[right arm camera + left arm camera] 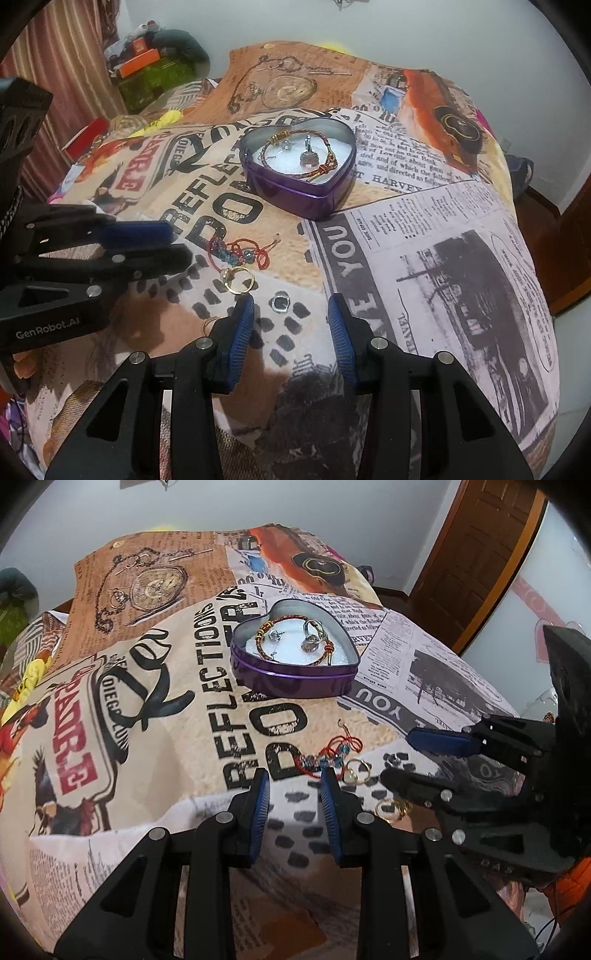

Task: Organize jewelry
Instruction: 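Move both open grippers back to the remaining rings and earrings, then grasp red beaded earring with left gripper while right gripper grasps a small ring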

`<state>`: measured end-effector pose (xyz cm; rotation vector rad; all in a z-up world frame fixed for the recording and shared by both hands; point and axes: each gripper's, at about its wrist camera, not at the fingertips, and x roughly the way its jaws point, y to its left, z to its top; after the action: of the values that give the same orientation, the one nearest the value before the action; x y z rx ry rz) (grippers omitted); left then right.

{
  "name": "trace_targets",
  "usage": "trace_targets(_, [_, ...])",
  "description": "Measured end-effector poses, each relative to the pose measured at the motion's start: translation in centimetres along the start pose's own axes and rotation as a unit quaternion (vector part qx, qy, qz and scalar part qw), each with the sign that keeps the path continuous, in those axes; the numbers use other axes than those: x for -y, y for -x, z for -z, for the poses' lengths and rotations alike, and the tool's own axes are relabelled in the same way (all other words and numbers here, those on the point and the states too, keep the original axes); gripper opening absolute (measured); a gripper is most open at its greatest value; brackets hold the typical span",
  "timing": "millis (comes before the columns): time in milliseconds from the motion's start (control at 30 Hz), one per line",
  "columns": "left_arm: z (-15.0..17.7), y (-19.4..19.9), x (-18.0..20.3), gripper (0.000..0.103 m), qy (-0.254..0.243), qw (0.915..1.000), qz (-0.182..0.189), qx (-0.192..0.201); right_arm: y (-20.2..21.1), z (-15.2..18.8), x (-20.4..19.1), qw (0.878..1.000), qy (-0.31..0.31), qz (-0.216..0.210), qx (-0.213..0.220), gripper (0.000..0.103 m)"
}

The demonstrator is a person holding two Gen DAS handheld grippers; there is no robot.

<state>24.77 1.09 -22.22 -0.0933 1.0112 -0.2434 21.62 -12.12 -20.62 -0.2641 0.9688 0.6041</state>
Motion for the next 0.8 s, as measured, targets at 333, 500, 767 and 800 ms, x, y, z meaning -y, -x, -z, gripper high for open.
trace_targets(333, [-0.6, -1.5, 0.3, 0.028, -0.003, 1.0, 0.005, -0.004, -0.5, 0.2, -0.6, 1.0, 0.028, 0.005, 0.011, 0.032])
trace_targets(500, [-0.8, -2.3, 1.0, 0.028, -0.015, 0.9998, 0.006, -0.009, -0.9, -0.1, -0.6, 0.999, 0.04, 0.006, 0.012, 0.013])
trace_targets(767, [-1.3, -3.1, 1.5, 0.005, -0.021, 0.9996, 0.018, -0.01, -0.7, 0.0, -0.2, 0.999, 0.03, 0.003, 0.019, 0.008])
trace_targets(800, [-1.2, -3.0, 1.6, 0.003, -0.022, 0.9996, 0.016, -0.008, -0.7, 0.0, -0.3, 0.999, 0.031, 0.005, 0.02, 0.008])
